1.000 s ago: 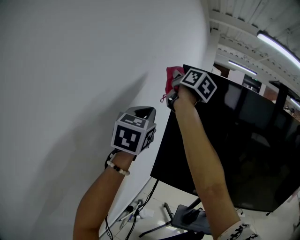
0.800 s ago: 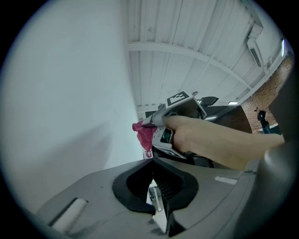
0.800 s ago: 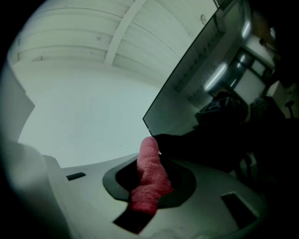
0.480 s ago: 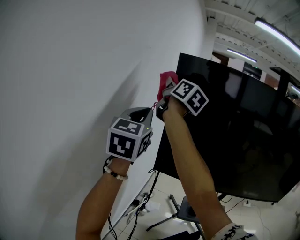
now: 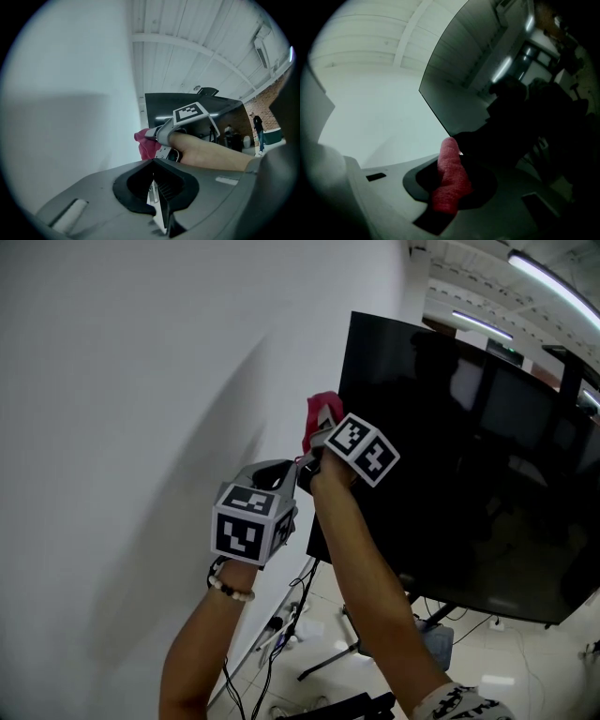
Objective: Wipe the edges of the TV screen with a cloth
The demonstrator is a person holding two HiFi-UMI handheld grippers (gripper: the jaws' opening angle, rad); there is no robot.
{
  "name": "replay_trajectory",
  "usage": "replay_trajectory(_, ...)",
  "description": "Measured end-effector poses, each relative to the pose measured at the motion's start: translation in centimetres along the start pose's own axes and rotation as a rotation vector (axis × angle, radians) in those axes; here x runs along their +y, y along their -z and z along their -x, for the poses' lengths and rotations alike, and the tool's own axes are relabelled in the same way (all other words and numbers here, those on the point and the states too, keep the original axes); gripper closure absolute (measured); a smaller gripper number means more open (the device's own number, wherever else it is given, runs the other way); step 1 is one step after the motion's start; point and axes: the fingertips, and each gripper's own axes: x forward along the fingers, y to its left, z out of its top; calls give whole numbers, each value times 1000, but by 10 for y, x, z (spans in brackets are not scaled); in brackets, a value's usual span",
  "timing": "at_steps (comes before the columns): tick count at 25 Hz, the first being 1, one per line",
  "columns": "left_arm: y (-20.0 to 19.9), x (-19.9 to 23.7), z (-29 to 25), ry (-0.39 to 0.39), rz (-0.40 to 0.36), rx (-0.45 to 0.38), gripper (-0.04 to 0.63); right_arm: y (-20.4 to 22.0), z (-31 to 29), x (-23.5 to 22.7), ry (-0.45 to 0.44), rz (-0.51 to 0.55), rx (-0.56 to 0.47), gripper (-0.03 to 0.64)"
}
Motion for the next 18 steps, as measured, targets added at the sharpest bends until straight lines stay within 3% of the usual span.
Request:
replay_trajectory(9,57,-5,-5,-21,55,43,609,59,18,-45,55,-7,45,535)
replay_trajectory(18,95,-3,5,-33,62,89,609,114,28,-84,130,-1,91,535)
